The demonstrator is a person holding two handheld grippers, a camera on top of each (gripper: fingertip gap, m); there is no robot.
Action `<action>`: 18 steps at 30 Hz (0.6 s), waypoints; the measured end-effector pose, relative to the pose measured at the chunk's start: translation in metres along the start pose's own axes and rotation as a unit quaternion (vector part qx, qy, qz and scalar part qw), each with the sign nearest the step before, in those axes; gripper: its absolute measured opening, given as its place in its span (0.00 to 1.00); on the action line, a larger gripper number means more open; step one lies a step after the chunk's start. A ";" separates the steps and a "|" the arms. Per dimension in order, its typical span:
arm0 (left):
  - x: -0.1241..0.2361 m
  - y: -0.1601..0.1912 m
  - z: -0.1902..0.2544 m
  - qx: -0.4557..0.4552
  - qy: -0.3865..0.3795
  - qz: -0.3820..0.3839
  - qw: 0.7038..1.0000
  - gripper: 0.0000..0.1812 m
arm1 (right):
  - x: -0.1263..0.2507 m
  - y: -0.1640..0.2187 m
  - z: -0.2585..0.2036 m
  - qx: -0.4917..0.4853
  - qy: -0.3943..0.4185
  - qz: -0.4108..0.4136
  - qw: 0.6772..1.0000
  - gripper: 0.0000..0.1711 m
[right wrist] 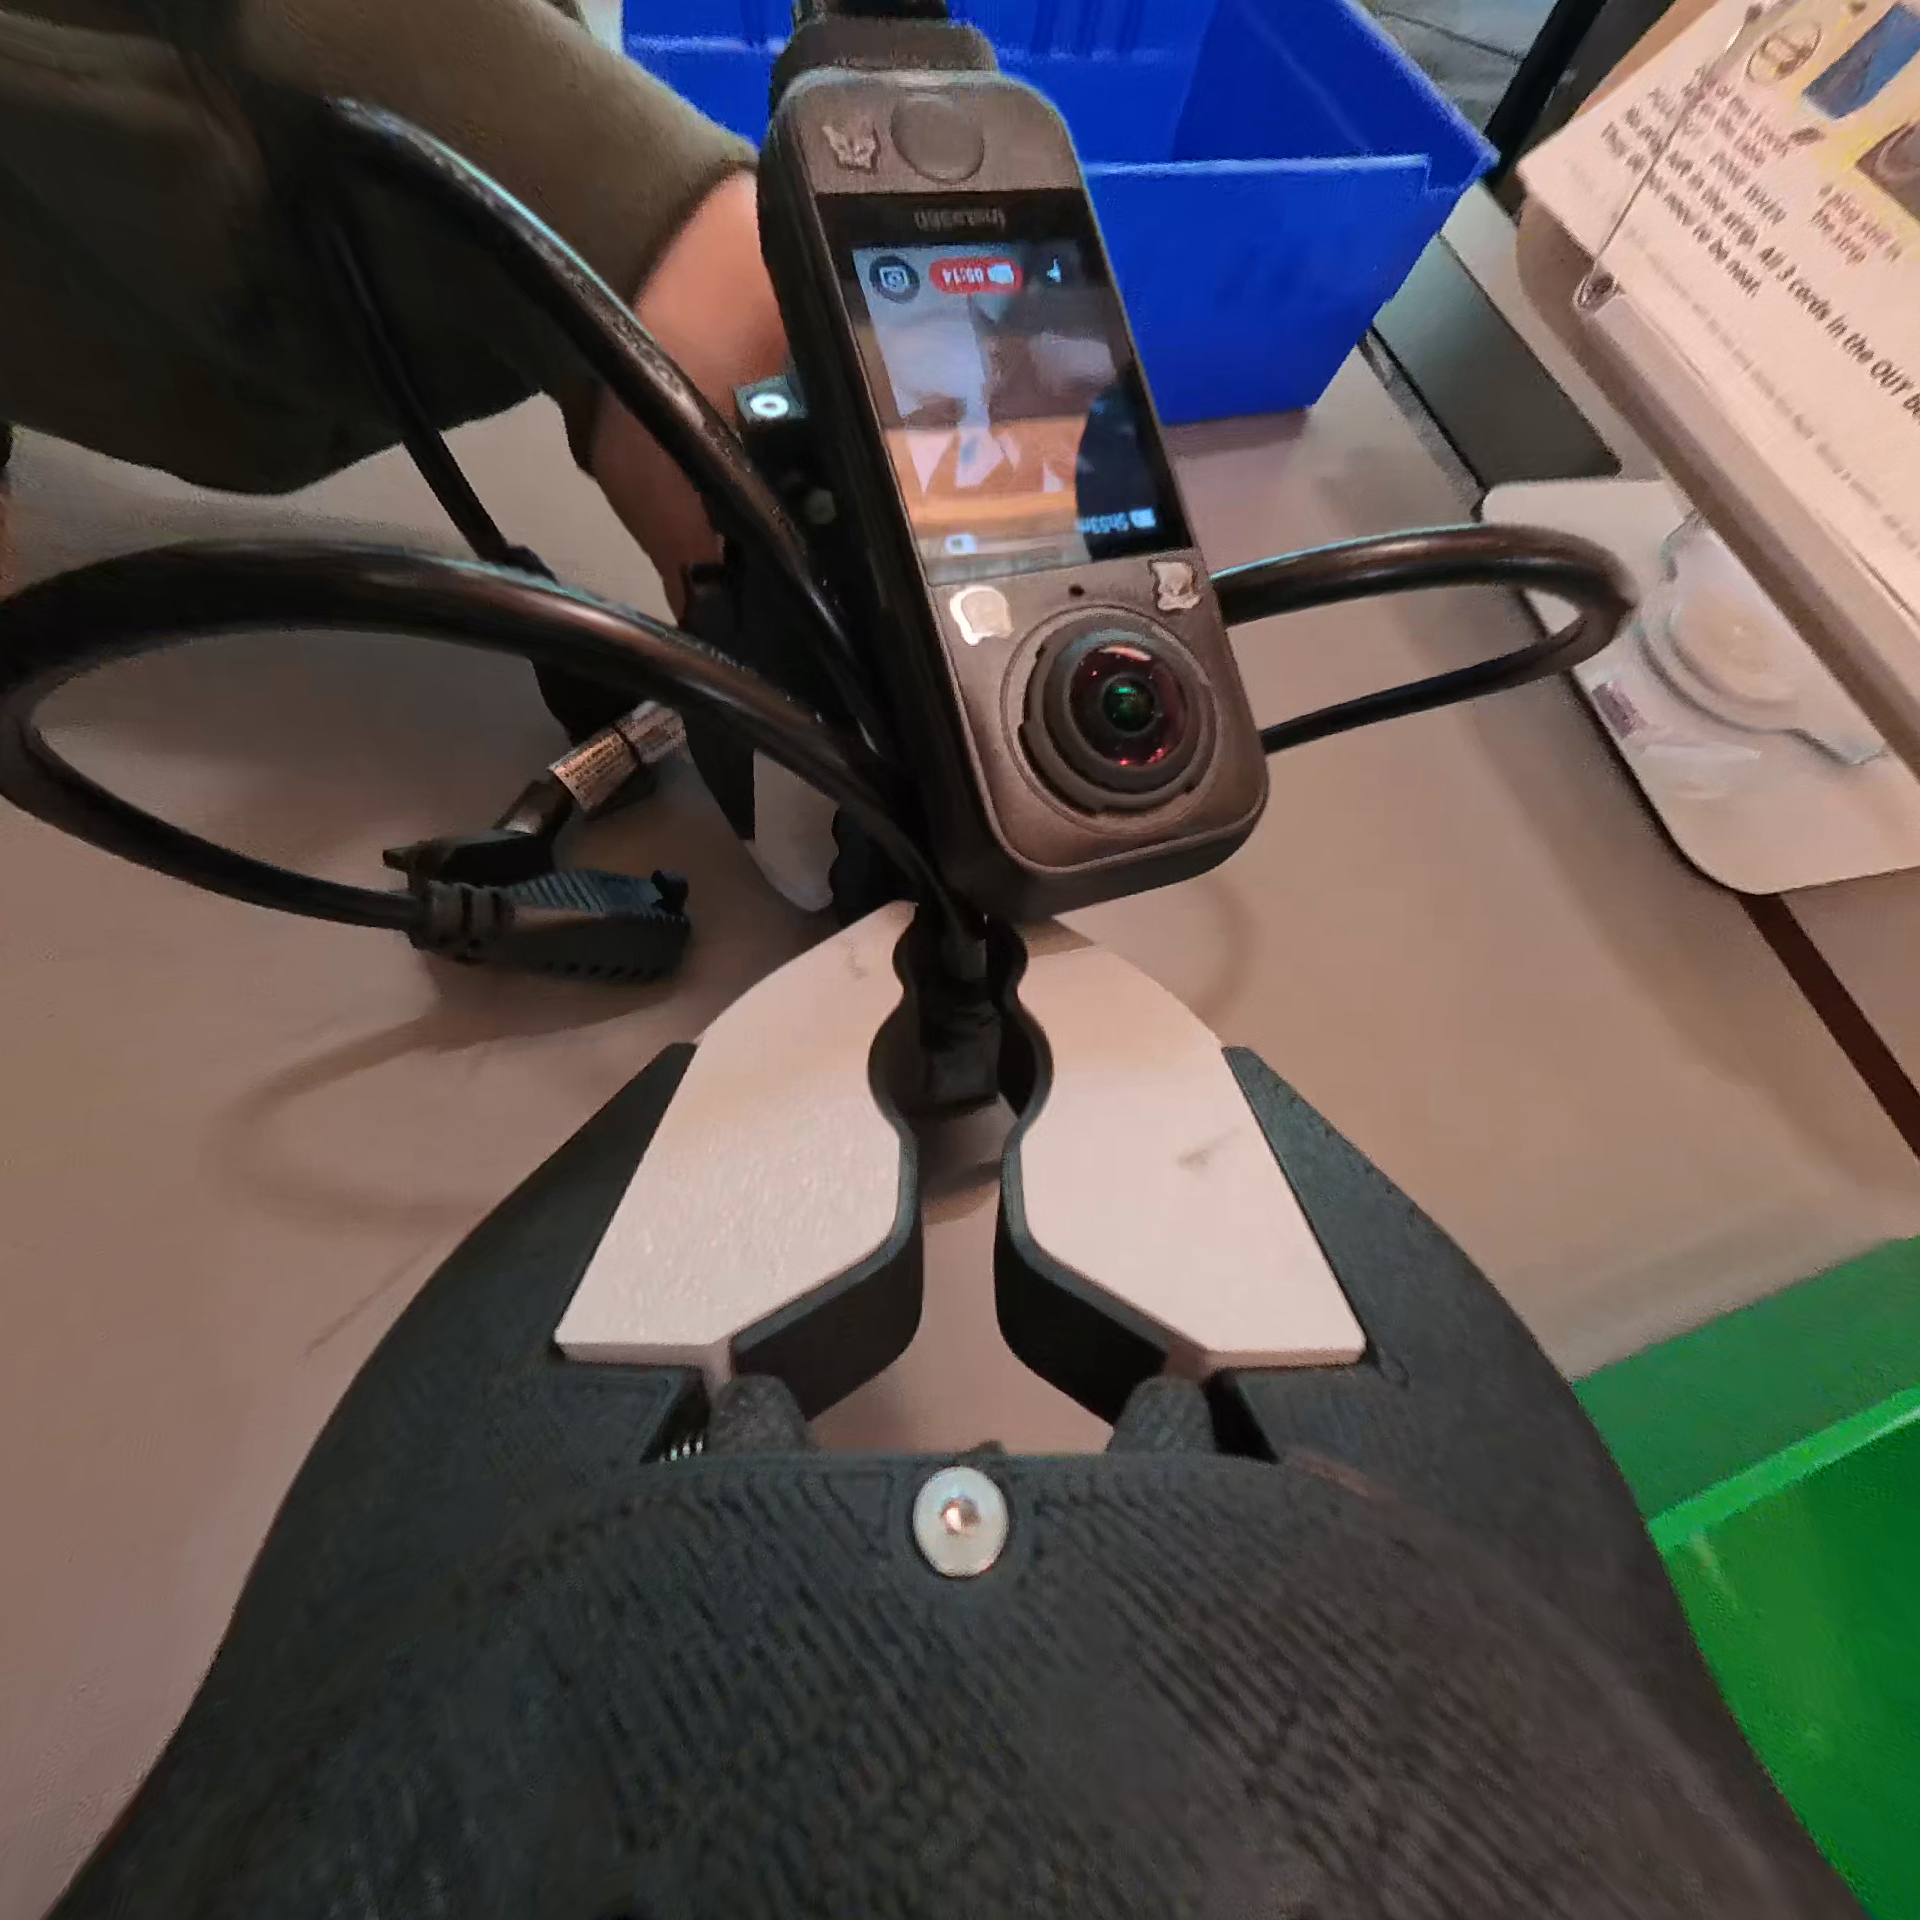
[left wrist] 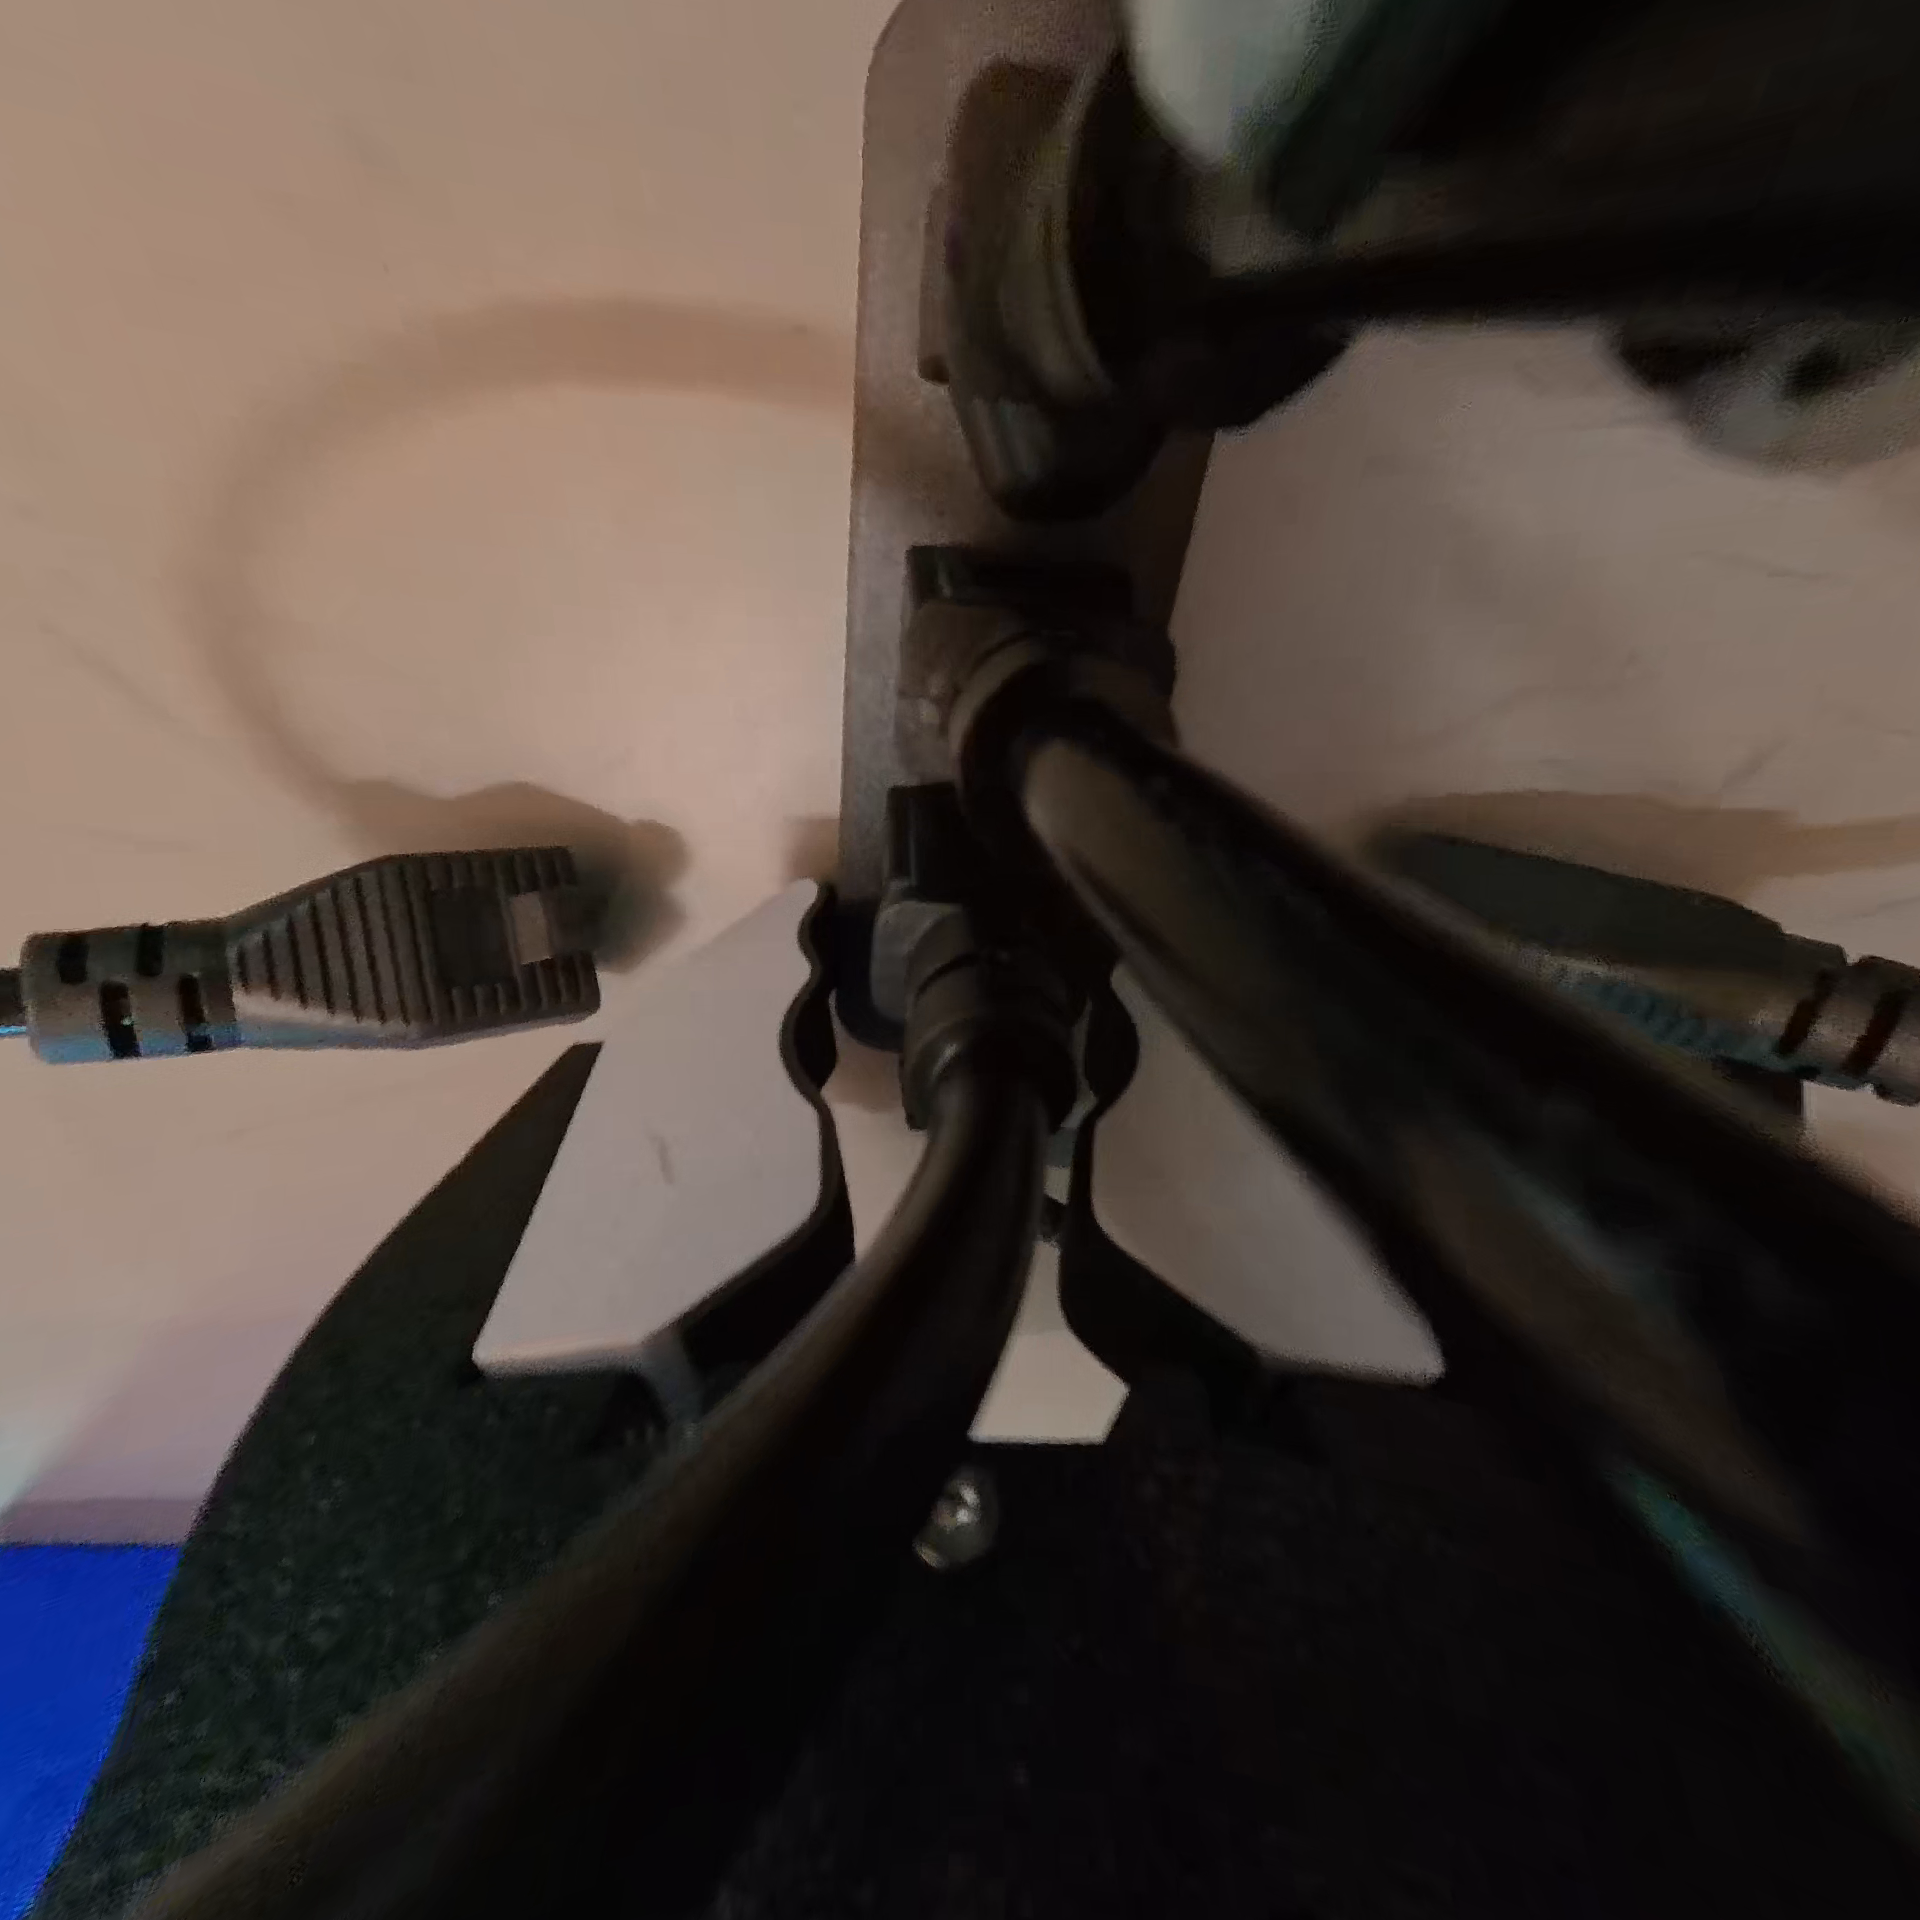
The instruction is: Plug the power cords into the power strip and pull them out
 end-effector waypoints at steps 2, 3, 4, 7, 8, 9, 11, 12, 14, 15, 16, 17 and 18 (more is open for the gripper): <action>0.000 -0.001 0.000 -0.007 0.000 -0.006 1.000 0.25 | 0.002 0.000 0.000 0.000 -0.002 -0.022 1.000 0.05; 0.000 -0.002 0.000 -0.011 0.000 -0.009 1.000 0.25 | 0.002 -0.002 -0.001 0.000 -0.002 -0.032 0.999 0.05; 0.000 -0.002 0.000 -0.013 0.000 -0.009 1.000 0.25 | 0.003 -0.003 -0.002 0.002 0.001 -0.043 0.999 0.05; 0.000 0.000 -0.001 -0.021 0.000 0.008 1.000 0.25 | 0.002 -0.005 -0.002 -0.010 0.002 -0.054 0.998 0.05; -0.001 0.003 -0.001 -0.024 0.001 0.021 0.999 0.25 | 0.002 -0.003 -0.002 -0.011 0.003 -0.057 0.998 0.05; -0.001 0.006 -0.001 -0.028 0.001 0.039 0.999 0.25 | 0.001 -0.001 -0.002 -0.009 0.004 -0.065 0.998 0.05; -0.002 0.013 -0.001 -0.030 0.002 0.094 0.995 0.25 | 0.002 0.003 -0.003 -0.008 0.005 -0.064 0.998 0.05; -0.001 0.017 -0.001 -0.023 0.006 0.123 0.992 0.24 | 0.002 0.004 -0.004 -0.012 0.005 -0.058 0.998 0.05; 0.004 0.023 -0.002 0.000 0.035 0.165 0.986 0.23 | 0.002 0.006 -0.004 -0.018 0.005 -0.049 0.999 0.05; 0.007 0.025 -0.003 0.004 0.044 0.185 0.982 0.22 | 0.002 0.006 -0.005 -0.020 0.001 -0.049 0.999 0.05; 0.010 0.027 -0.003 0.004 0.047 0.199 0.979 0.21 | 0.002 0.005 -0.004 -0.024 -0.001 -0.050 0.998 0.05; 0.011 0.028 -0.003 0.003 0.048 0.205 0.978 0.20 | 0.002 0.005 -0.004 -0.025 -0.002 -0.052 0.998 0.05; 0.012 0.028 -0.003 -0.002 0.044 0.203 0.978 0.19 | 0.002 0.004 -0.004 -0.022 -0.001 -0.054 0.998 0.05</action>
Point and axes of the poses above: each gripper's, where its closed fingertips meet, x back along the fingers, y out of its underside, z = x × y across the jaws, the point moved 10 cm from there along x, back along the fingers, and after that the axes turned 9 degrees about -z, right-handed, at the moved point
